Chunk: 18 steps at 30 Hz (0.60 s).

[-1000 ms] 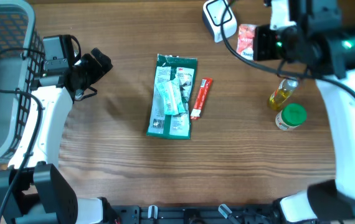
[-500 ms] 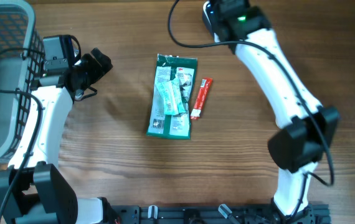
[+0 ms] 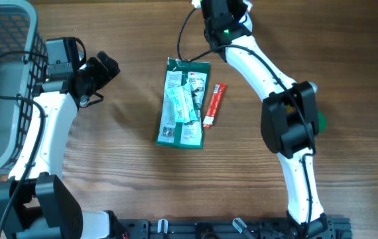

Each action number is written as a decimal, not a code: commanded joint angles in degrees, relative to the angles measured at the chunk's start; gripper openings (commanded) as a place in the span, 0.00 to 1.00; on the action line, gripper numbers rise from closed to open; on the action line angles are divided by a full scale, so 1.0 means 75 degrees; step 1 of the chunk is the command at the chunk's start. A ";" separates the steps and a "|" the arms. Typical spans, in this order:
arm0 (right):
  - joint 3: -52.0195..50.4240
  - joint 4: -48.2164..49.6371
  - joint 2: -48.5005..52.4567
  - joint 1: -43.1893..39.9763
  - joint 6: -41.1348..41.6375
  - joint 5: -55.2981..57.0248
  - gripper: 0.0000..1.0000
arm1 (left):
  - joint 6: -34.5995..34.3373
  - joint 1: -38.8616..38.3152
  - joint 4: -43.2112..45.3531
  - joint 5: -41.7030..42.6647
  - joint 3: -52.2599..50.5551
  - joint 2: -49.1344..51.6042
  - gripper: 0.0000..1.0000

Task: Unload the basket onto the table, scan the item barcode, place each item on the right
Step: 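Bring the box back with the right gripper and set it down right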

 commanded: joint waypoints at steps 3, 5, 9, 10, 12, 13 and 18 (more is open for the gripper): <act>0.0070 0.0198 0.0481 -0.0216 -0.0513 0.0210 0.04 | -0.0070 0.0012 0.0020 -0.0044 0.0038 0.0029 1.00; 0.0070 0.0175 0.0539 -0.0268 -0.0504 0.0154 0.05 | -0.0070 0.0012 0.0020 -0.0044 0.0038 0.0029 1.00; 0.0070 0.0184 0.0580 -0.0283 -0.0516 -0.0134 0.05 | -0.0070 0.0012 0.0020 -0.0044 0.0038 0.0029 1.00; 0.0070 0.0181 0.0580 -0.0283 -0.0519 -0.0204 0.04 | -0.0070 0.0012 0.0020 -0.0044 0.0038 0.0029 1.00; 0.0070 0.0169 0.0580 -0.0283 -0.0542 -0.0207 0.04 | -0.0070 0.0012 0.0020 -0.0044 0.0038 0.0029 1.00; 0.0073 0.0175 0.0577 -0.0283 -0.0545 -0.0114 0.04 | -0.0070 0.0012 0.0020 -0.0044 0.0038 0.0029 1.00; 0.0073 0.0131 -0.0076 -0.0256 -0.0117 0.0854 0.04 | -0.0070 0.0012 0.0020 -0.0044 0.0038 0.0029 1.00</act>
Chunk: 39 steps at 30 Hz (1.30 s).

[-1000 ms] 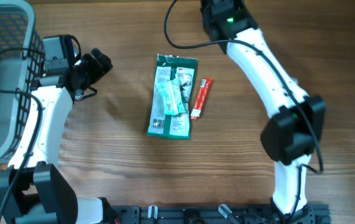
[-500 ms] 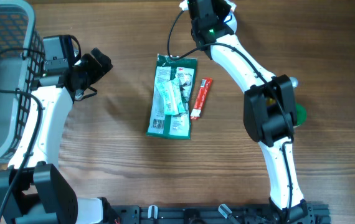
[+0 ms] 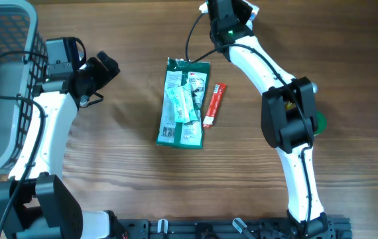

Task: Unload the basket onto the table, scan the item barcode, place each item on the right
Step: 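Bring the box back with the right gripper and set it down right, then move the right gripper to the red tube and grasp it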

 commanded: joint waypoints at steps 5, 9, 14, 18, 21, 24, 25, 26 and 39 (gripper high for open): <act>0.0070 -0.1582 -0.1973 0.0082 0.2428 -0.0154 0.04 | -0.0067 0.0012 0.0020 -0.0044 0.0038 0.0029 1.00; 0.0070 -0.4395 -0.3139 0.0064 0.5059 -0.1751 0.04 | -0.0064 0.0012 0.0020 -0.0044 0.0038 0.0029 1.00; 0.0044 -0.8075 -0.3518 -0.0341 0.8647 -0.4144 0.05 | -0.0067 0.0012 0.0020 -0.0044 0.0038 0.0029 1.00; -0.0848 -0.9256 -0.3445 -0.0627 0.9364 -0.4794 0.05 | -0.0067 0.0012 0.0020 -0.0044 0.0038 0.0029 1.00; -0.1894 -0.9034 -0.3445 -0.0656 0.9369 -0.4794 0.06 | -0.0067 0.0012 0.0020 -0.0044 0.0038 0.0029 1.00; -0.2824 -0.8457 -0.3445 -0.0656 0.9364 -0.4779 0.06 | -0.0067 0.0012 0.0023 -0.0044 0.0038 0.0029 1.00; -0.3115 -0.8157 -0.3445 -0.0656 0.9369 -0.4712 0.05 | -0.0067 0.0012 0.0020 -0.0044 0.0038 0.0029 1.00; -0.3401 -0.7860 -0.3445 -0.0656 0.9366 -0.4625 0.05 | -0.0067 0.0012 0.0023 -0.0044 0.0038 0.0029 1.00; -0.4261 -0.6193 -0.3453 -0.0609 1.0159 -0.4899 0.64 | -0.0067 0.0012 0.0020 -0.0044 0.0038 0.0029 1.00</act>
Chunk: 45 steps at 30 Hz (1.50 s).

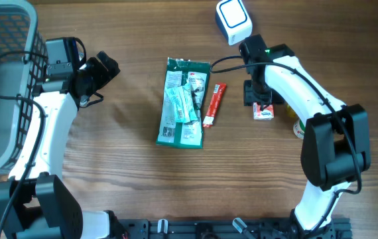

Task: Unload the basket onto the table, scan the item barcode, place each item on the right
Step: 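Move the right gripper to the red tube and grasp it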

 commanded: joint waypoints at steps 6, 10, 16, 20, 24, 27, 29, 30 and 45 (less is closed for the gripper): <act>0.0213 0.1201 -0.0029 0.0256 0.0274 -0.3576 0.75 | -0.0070 0.0012 0.0020 -0.0044 0.0041 0.0029 1.00; -0.0041 0.1696 -0.0003 0.0338 0.1186 -0.4561 1.00 | -0.0070 0.0012 0.0020 -0.0044 0.0041 0.0029 1.00; -0.0973 0.2742 0.0070 0.1005 0.1880 -0.4637 0.56 | -0.0070 0.0012 0.0020 -0.0044 0.0041 0.0029 1.00; -0.1303 0.3191 0.0070 0.1367 0.2463 -0.3937 0.46 | -0.0070 0.0012 0.0020 -0.0044 0.0041 0.0029 1.00; -0.1314 0.3174 0.0070 0.1574 0.2474 -0.3529 0.41 | -0.0070 0.0012 0.0020 -0.0044 0.0041 0.0029 1.00; -0.1314 0.3115 0.0070 0.1585 0.2463 -0.3343 0.41 | -0.0070 0.0012 0.0020 -0.0044 0.0041 0.0029 1.00; -0.1314 0.2841 0.0070 0.1585 0.2445 -0.3258 0.42 | -0.0070 0.0012 0.0020 -0.0044 0.0041 0.0029 1.00; -0.1314 0.2769 0.0070 0.1585 0.2442 -0.3258 0.42 | -0.0070 0.0012 0.0020 -0.0044 0.0041 0.0029 1.00; -0.1049 0.1078 -0.0475 0.0804 0.1075 -0.3104 0.43 | -0.0070 0.0012 0.0020 -0.0044 0.0041 0.0029 1.00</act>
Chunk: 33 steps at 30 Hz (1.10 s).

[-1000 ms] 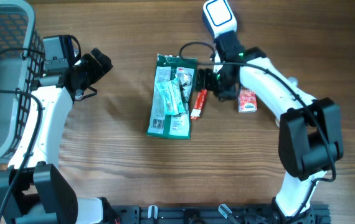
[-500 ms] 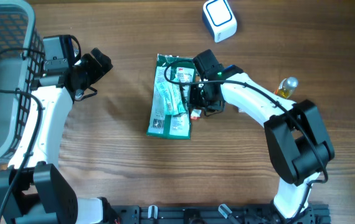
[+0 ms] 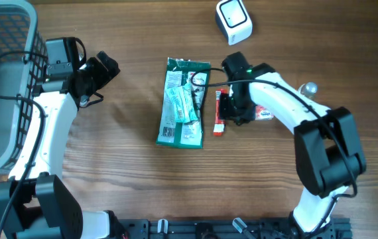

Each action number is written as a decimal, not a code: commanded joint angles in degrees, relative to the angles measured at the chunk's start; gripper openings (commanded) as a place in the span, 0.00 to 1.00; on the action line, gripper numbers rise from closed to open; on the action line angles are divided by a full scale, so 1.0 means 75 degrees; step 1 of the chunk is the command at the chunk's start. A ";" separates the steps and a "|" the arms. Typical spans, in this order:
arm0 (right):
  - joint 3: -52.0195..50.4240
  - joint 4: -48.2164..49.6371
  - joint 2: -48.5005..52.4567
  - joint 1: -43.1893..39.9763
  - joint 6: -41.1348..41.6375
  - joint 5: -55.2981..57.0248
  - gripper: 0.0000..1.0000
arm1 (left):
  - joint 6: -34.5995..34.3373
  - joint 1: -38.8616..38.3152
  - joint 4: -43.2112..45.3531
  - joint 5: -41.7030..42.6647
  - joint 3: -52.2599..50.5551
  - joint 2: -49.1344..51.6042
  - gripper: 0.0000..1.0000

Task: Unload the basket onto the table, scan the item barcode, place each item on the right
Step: 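Move the right gripper to the red tube and grasp it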

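The white barcode scanner (image 3: 233, 20) sits at the table's far edge, right of centre. A red stick packet (image 3: 217, 126) lies right of a green packet (image 3: 184, 103) in the middle. My right gripper (image 3: 227, 109) is down over the stick's middle; the wrist hides its fingers, so its state does not show. A small white and red box (image 3: 264, 113) lies just right of that gripper, partly under the arm. My left gripper (image 3: 104, 68) hangs at the left, well away from the packets, with nothing seen in it.
A grey wire basket (image 3: 6, 40) fills the far left corner, beside the left arm. A small shiny round object (image 3: 308, 87) lies right of the right forearm. The dark rail of the arm bases (image 3: 209, 229) runs along the near edge.
My right gripper has moved left from the white and red box to the red stick packet. The box stays where it was. The stick now lies a little straighter and further right.
At first my right gripper was up at the far edge, covering the scanner. Then the scanner showed bare and the gripper was down on a white and red box right of the packets. Now it is over the red stick. The left arm has kept still.
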 commanded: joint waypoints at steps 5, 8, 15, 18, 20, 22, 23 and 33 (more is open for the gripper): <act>-0.0169 0.0087 -0.0187 0.0119 0.0029 -0.0825 0.38 | -0.0070 0.0012 0.0020 -0.0044 0.0038 0.0029 1.00; -0.0519 0.0525 -0.0184 0.0224 0.0280 -0.0825 0.37 | -0.0067 0.0012 0.0020 -0.0044 0.0038 0.0029 1.00; -0.0775 0.0854 -0.0175 0.0242 0.0568 -0.0446 0.34 | -0.0070 0.0012 0.0020 -0.0044 0.0038 0.0029 1.00; -0.0816 0.0860 -0.0175 0.0242 0.0586 -0.0449 0.33 | -0.0070 0.0012 0.0020 -0.0044 0.0038 0.0029 1.00; -0.0889 0.0903 -0.0175 0.0245 0.0589 -0.0463 0.32 | -0.0070 0.0012 0.0020 -0.0044 0.0038 0.0029 1.00; -0.1052 0.1035 -0.0175 0.0248 0.0595 -0.0484 0.32 | -0.0070 0.0012 0.0020 -0.0044 0.0038 0.0029 1.00; -0.1122 0.1107 -0.0175 0.0248 0.0595 -0.0484 0.31 | -0.0070 0.0012 0.0020 -0.0044 0.0038 0.0029 1.00; -0.1309 0.1454 -0.0175 0.0251 0.0600 -0.0560 0.12 | -0.0070 0.0012 0.0020 -0.0044 0.0038 0.0029 1.00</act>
